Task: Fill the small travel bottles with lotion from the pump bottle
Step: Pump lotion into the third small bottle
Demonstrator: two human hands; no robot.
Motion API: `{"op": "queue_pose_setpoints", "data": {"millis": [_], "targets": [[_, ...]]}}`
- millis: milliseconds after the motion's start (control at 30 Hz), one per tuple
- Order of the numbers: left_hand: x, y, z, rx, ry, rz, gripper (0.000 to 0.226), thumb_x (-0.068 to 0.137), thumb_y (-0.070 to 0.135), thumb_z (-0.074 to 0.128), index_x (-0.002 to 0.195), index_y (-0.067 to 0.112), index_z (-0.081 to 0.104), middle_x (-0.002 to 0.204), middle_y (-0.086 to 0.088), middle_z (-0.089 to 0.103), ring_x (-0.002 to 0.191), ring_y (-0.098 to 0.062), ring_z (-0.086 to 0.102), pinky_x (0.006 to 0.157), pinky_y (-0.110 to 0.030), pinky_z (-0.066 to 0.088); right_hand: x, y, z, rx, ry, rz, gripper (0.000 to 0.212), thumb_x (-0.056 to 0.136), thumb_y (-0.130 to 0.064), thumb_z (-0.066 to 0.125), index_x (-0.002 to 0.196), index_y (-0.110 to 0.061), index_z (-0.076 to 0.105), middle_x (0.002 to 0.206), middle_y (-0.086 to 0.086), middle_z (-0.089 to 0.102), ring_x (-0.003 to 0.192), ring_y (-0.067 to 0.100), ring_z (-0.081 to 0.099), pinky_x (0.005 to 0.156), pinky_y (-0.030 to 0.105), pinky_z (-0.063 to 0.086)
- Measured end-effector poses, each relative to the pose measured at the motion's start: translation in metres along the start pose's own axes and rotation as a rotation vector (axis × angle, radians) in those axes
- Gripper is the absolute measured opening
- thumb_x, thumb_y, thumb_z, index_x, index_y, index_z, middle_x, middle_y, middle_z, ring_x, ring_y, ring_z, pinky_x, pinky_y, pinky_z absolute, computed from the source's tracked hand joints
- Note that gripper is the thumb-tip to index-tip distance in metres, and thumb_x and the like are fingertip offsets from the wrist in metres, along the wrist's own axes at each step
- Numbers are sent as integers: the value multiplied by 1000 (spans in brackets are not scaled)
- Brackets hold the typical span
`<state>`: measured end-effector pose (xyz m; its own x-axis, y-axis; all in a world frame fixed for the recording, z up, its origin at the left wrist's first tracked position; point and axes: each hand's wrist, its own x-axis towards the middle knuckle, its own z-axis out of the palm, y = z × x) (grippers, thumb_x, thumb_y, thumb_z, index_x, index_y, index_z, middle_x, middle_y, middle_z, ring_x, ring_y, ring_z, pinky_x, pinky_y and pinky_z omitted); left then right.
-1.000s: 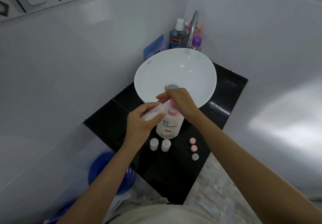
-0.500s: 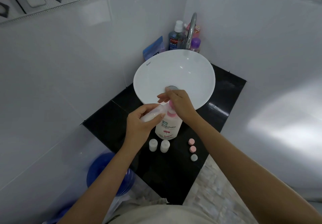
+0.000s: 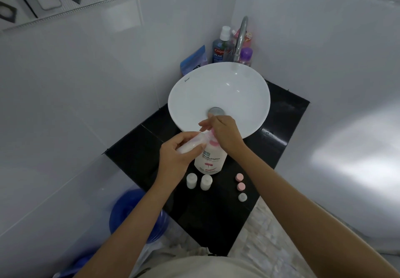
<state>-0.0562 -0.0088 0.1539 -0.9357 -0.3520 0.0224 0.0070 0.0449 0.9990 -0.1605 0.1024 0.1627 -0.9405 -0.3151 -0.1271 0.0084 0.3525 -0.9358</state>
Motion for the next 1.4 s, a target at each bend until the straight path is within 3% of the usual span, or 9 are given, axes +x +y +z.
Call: {"op": "queue_pose_setpoints", "data": {"millis": [200,433,667,800,933,1000,1067,1167,1400], "targets": [[3,4,-1,-26,0,14,27,76,8,75,101,15,70,98,2,72,95,-9,67,79,-22,56,0,-4,-1,42,34,-31,41,98,-19,37,89,-3,73,82,9,71,82,17,62,86,31,47],[0,-6,-1,-10,-3,-38,28,76,7,74,102,15,69,98,5,72,96,-7,67,76,-17,54,-4,8,6,50,27,48,43,99,-27,36,84,-10,73,75,-4,68,72,12,56,65,28,46],[3,5,-2,-29,-5,20,28,76,7,74,103,13,69,98,5,71,95,-5,67,76,-16,53,2,-7,-2,87,-22,-49,41,99,-23,39,89,-2,73,82,12,72,85,22,64,86,33,48],[3,2,-2,-25,-3,17,28,77,8,74,103,13,69,100,3,71,97,-8,67,79,-19,55,-3,-5,-4,124,-52,-31,42,99,-17,34,90,-1,72,78,7,70,81,16,62,81,26,47],[4,-6,-1,24,4,-16,30,76,9,75,105,11,68,101,1,71,98,-10,66,80,-21,55,-5,-1,1,167,-71,80,43,99,-20,33,84,-7,72,75,0,68,84,15,55,58,19,44],[3,-8,-1,43,5,-24,31,77,10,75,106,11,68,102,0,71,99,-10,66,81,-23,55,-5,1,3,161,-68,100,43,99,-21,34,82,-9,72,76,1,68,85,18,54,56,19,43],[3,-7,-2,57,8,-20,31,77,10,75,107,11,68,102,0,71,99,-10,66,80,-21,55,-5,1,3,142,-62,96,43,100,-24,35,85,-8,72,79,4,69,84,22,58,62,21,47],[2,-1,-2,47,19,2,30,77,9,74,106,11,68,101,0,71,97,-9,67,78,-18,55,-3,-4,-1,106,-41,45,42,99,-24,37,88,-6,73,86,10,72,94,29,63,86,34,49],[3,8,-4,37,29,25,29,77,8,74,105,10,68,100,-2,71,95,-8,67,76,-18,55,-3,-8,-3,145,-17,6,43,99,-24,37,92,-3,73,90,16,73,97,30,64,91,35,46]]}}
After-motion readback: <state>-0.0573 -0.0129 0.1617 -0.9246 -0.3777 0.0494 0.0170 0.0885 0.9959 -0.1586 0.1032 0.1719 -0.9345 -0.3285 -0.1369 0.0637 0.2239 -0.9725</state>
